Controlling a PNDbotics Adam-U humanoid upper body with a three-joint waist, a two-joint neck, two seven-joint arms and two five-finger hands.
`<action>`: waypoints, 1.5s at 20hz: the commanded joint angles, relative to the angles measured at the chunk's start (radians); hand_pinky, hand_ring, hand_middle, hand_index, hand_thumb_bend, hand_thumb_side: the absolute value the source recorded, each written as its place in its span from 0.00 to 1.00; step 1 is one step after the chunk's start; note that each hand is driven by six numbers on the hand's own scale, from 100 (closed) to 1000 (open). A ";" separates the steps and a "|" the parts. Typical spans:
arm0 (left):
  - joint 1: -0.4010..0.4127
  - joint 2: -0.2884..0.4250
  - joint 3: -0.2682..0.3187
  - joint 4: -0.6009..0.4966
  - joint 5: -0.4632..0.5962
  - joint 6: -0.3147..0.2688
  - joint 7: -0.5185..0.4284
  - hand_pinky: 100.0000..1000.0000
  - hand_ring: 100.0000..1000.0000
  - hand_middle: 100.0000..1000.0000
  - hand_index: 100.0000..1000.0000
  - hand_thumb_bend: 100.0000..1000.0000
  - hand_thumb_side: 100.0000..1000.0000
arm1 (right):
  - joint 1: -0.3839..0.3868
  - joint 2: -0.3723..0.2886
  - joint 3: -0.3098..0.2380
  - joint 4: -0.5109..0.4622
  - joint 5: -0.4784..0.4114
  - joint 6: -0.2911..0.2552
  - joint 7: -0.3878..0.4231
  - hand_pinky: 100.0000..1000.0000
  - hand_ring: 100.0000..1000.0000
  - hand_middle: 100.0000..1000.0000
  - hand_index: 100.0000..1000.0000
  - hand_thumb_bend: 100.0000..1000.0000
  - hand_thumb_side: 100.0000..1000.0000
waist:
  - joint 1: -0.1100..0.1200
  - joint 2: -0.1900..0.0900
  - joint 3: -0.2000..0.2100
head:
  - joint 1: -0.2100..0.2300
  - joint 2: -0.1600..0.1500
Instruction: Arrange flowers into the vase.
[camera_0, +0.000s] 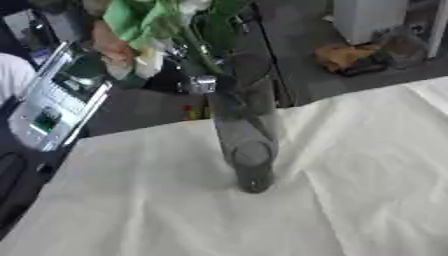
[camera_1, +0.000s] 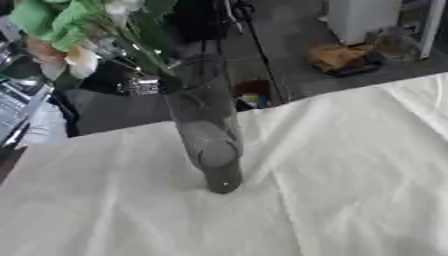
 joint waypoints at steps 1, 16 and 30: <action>-0.019 0.040 0.029 -0.011 -0.057 0.001 -0.033 0.83 1.00 1.00 1.00 0.44 0.79 | -0.004 -0.010 -0.001 -0.016 0.002 0.003 -0.002 0.85 0.86 0.48 0.93 0.00 0.82 | -0.008 -0.030 0.004 | -0.003 0.007; 0.003 0.054 0.033 -0.010 -0.086 0.020 -0.073 0.84 1.00 1.00 1.00 0.42 0.81 | -0.004 -0.008 -0.002 -0.016 0.002 0.001 -0.004 0.85 0.86 0.48 0.93 0.00 0.82 | -0.015 -0.029 0.009 | 0.004 0.009; 0.109 0.149 0.049 -0.096 0.028 0.024 -0.073 0.83 1.00 1.00 1.00 0.41 0.85 | 0.002 -0.008 -0.009 -0.016 -0.005 -0.009 -0.015 0.85 0.86 0.48 0.93 0.00 0.82 | -0.038 -0.035 0.034 | 0.004 0.035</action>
